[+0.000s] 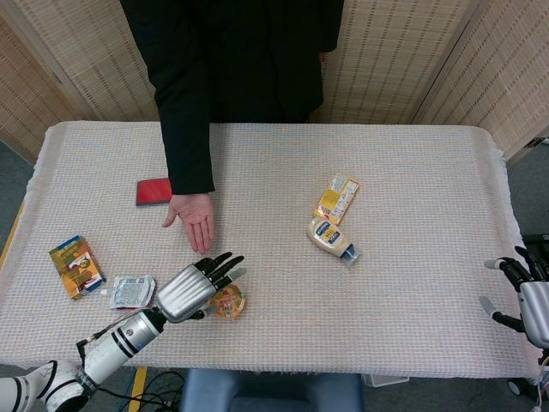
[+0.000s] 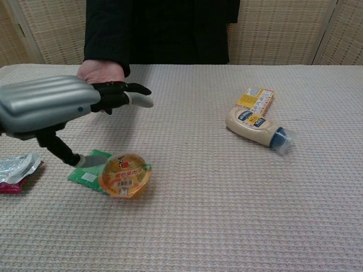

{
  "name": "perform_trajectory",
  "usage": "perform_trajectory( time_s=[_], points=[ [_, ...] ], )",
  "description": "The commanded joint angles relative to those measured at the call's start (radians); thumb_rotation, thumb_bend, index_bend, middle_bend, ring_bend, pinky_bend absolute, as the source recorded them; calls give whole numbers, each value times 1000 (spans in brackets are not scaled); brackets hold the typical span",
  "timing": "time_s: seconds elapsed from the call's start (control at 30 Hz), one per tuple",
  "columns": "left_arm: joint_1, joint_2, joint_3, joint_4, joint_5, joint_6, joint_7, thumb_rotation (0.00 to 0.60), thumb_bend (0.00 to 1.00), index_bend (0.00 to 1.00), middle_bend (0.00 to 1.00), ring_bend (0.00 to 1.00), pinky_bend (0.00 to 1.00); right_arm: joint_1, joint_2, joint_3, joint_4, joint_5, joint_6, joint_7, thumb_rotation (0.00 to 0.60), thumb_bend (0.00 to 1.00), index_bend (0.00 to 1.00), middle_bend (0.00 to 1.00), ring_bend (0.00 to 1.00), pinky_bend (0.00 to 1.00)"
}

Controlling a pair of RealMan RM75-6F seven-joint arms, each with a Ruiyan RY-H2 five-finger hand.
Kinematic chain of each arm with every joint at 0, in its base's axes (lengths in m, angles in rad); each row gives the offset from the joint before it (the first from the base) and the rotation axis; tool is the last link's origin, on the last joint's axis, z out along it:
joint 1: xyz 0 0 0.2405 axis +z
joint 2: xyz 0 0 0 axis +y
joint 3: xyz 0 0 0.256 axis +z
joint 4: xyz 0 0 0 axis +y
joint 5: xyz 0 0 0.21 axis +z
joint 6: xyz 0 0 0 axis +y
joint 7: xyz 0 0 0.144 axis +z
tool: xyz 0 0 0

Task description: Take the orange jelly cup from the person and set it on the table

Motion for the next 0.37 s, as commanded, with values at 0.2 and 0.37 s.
perform_trajectory(
  time_s=[0.2, 0.37],
  points=[
    [137, 144, -22, -55, -118, 151, -53, 600, 327, 65, 0, 0, 314, 1, -4, -4, 3, -10, 0, 1, 600, 248, 298, 308, 146, 157],
    [237, 156, -45, -19, -245, 240, -80, 600, 327, 69, 0, 0, 314, 10, -6, -4, 10, -16, -11, 6, 600, 249, 298, 308, 146, 166]
  ],
)
